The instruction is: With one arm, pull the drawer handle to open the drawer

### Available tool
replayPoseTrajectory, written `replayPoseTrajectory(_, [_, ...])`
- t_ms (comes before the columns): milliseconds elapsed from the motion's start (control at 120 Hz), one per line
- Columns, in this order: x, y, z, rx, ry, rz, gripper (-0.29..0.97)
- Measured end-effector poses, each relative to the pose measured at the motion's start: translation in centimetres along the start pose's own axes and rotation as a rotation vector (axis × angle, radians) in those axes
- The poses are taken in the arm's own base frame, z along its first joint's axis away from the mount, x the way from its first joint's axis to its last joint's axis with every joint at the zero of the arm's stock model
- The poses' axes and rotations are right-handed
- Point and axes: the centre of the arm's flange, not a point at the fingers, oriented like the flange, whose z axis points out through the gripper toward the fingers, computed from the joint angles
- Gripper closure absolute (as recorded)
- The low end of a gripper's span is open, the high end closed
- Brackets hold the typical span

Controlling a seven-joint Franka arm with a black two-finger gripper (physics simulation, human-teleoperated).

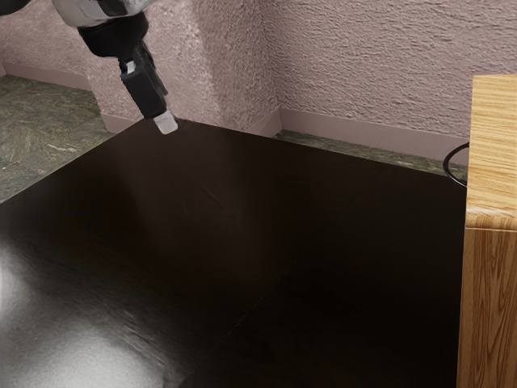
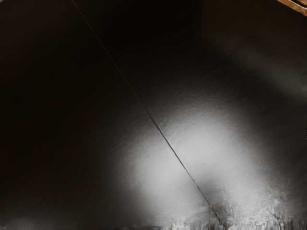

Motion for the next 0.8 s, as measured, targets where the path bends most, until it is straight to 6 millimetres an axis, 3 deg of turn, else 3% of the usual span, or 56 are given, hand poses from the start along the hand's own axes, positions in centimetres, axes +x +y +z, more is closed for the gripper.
replayPoseTrajectory(142, [-2.1,-1.9,-0.6,-0.014,-0.04,0.347,0.0])
replayPoseTrajectory(317, [-6.1,-6.5,-0.6,-0.029,-0.079,0.612,0.0])
replayPoseTrajectory(458, [-9.1,-11.0,3.1,-0.052,-0.094,0.767,0.0])
replayPoseTrajectory(517, [-10.0,-11.7,4.4,-0.038,-0.089,0.838,0.0])
replayPoseTrajectory(550, [-9.6,-11.2,4.9,-0.024,-0.076,0.9,0.0])
replayPoseTrajectory(583, [-8.0,-9.7,5.6,-0.011,-0.057,0.987,0.0])
replayPoseTrajectory(708, [0.0,-0.6,8.4,0.043,0.036,1.36,0.0])
replayPoseTrajectory(758, [1.2,1.0,9.0,0.078,0.06,1.447,0.0])
replayPoseTrajectory(800, [1.2,1.2,9.6,0.107,0.069,1.49,0.0])
